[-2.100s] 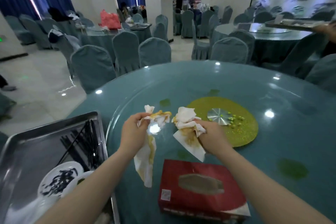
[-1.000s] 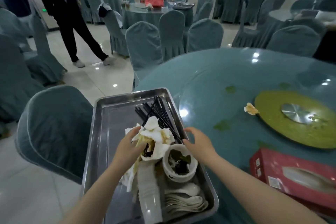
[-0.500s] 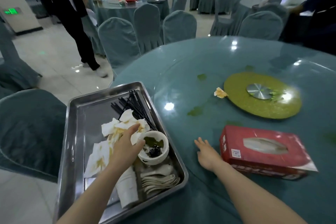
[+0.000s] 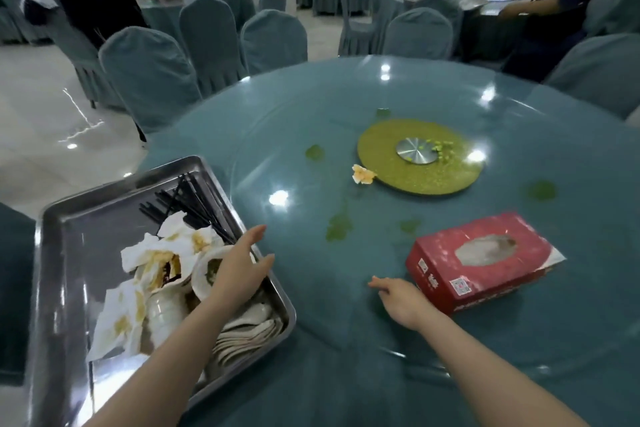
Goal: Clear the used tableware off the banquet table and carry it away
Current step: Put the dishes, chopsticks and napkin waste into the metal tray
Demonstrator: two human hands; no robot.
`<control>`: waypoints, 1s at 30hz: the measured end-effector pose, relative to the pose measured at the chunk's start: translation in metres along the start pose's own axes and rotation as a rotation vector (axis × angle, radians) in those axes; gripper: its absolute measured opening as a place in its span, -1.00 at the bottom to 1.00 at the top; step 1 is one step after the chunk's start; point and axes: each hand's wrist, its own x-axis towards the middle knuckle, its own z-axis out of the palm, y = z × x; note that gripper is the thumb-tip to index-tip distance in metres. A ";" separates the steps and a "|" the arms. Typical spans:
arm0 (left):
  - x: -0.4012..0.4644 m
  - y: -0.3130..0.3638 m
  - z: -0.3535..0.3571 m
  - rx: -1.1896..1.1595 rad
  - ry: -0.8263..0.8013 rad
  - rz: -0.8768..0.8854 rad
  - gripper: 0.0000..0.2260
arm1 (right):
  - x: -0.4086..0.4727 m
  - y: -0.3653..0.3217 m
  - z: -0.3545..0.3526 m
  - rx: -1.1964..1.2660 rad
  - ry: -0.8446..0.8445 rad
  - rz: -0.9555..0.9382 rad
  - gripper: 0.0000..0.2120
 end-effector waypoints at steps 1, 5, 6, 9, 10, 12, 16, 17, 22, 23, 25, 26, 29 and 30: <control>0.001 0.003 0.006 -0.016 -0.021 0.004 -0.50 | -0.006 0.009 -0.007 0.041 0.026 0.036 -0.62; 0.005 0.016 0.029 -0.045 -0.077 0.020 -0.50 | -0.031 0.048 -0.032 0.114 0.114 0.166 -0.70; 0.006 0.019 0.035 -0.046 -0.086 0.025 -0.50 | -0.037 0.057 -0.035 0.100 0.119 0.190 -0.72; 0.008 0.026 0.051 -0.022 -0.120 0.021 -0.49 | -0.047 0.075 -0.042 0.059 0.144 0.245 -0.71; 0.009 0.029 0.056 -0.013 -0.132 0.017 -0.48 | -0.049 0.079 -0.045 0.066 0.171 0.261 -0.68; 0.011 0.035 0.066 0.003 -0.150 0.016 -0.48 | -0.050 0.085 -0.053 0.107 0.232 0.275 -0.63; 0.020 0.049 0.082 0.027 -0.157 0.009 -0.47 | -0.042 0.092 -0.073 0.125 0.279 0.232 -0.61; 0.024 0.053 0.086 0.029 -0.157 0.003 -0.48 | -0.038 0.093 -0.078 0.127 0.280 0.224 -0.60; 0.048 0.068 0.106 0.064 -0.158 0.003 -0.47 | -0.009 0.103 -0.109 0.157 0.307 0.195 -0.60; 0.055 0.071 0.110 0.071 -0.156 0.004 -0.46 | -0.002 0.104 -0.116 0.161 0.316 0.184 -0.60; 0.073 0.078 0.120 0.084 -0.150 0.000 -0.46 | 0.016 0.106 -0.131 0.135 0.326 0.157 -0.59; 0.082 0.081 0.126 0.092 -0.149 -0.004 -0.45 | 0.026 0.107 -0.138 0.115 0.324 0.141 -0.58; 0.112 0.092 0.146 0.107 -0.155 0.007 -0.45 | 0.062 0.109 -0.157 0.073 0.327 0.092 -0.59; 0.123 0.096 0.152 0.114 -0.157 0.012 -0.44 | 0.076 0.111 -0.162 0.067 0.340 0.063 -0.60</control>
